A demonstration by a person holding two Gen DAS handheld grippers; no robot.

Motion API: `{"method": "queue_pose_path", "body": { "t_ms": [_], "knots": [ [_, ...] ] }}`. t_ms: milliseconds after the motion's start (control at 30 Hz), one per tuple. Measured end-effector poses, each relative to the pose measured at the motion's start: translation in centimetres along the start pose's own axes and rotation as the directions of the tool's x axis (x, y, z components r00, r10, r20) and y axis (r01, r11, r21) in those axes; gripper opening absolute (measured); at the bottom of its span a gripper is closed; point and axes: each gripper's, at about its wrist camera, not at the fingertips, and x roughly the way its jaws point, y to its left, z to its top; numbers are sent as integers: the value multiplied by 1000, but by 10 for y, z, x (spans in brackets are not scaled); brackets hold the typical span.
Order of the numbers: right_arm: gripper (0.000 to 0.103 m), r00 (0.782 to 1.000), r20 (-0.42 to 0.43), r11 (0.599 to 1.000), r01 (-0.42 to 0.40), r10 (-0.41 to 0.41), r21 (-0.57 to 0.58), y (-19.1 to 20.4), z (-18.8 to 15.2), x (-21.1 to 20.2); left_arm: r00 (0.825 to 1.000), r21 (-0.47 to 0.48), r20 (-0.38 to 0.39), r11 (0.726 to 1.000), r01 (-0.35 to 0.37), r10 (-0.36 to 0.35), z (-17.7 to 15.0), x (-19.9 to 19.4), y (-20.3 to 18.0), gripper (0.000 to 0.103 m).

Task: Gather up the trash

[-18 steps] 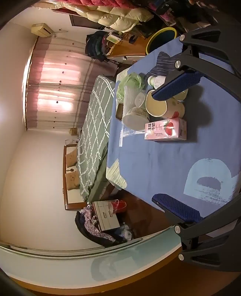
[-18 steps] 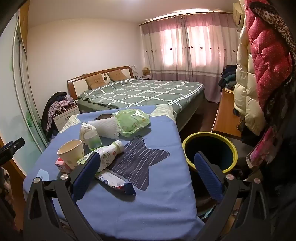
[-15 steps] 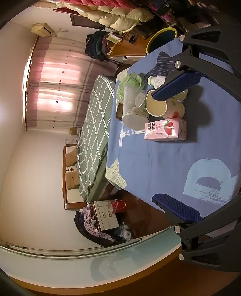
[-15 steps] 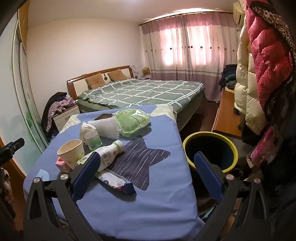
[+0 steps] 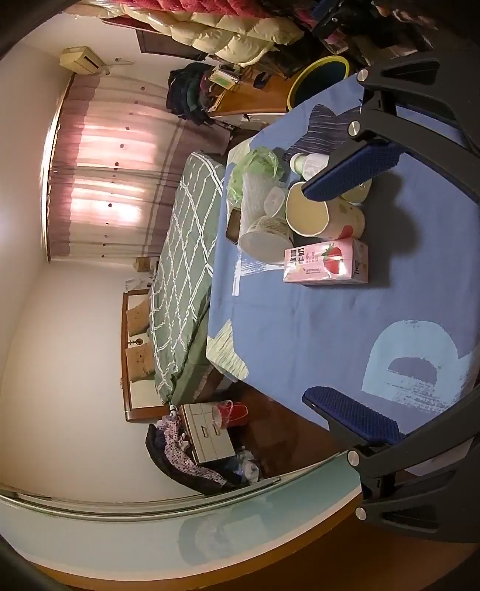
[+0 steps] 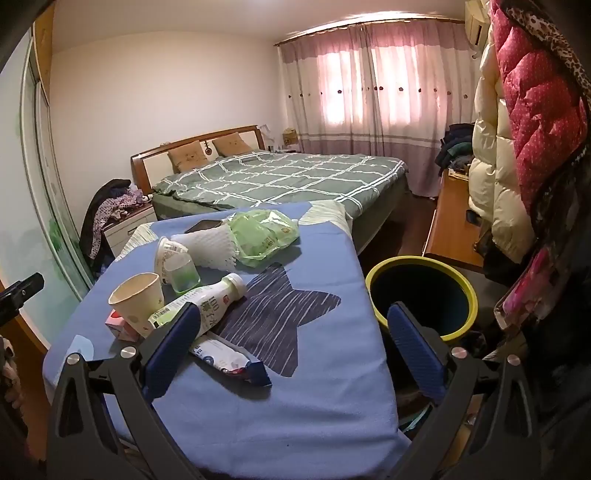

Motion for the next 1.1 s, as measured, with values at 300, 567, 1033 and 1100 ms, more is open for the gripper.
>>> {"method": "queue_pose_path", "body": {
  "t_ms": [300,567,1033,1100],
  "knots": [
    [97,1000,-4,1000,1,-1,2,-1,-1,2,1000,15,-13,1000,5,-5,-2,3,-6,99],
    [97,1000,-9,1000,1,-1,5,-1,-3,5,1000,19,-24,1000,5,-5,-3,8,-8,99],
    [97,1000,-18,1000,2,-2,8,-2,-3,8,999,27,-31,1000,11,-11,-6,12,-10,99],
    [97,1000,-18,1000,3,-3,8,-1,-4,8,999,27,-31,1000,13,-12,-6,12,-10,99]
  ]
}}
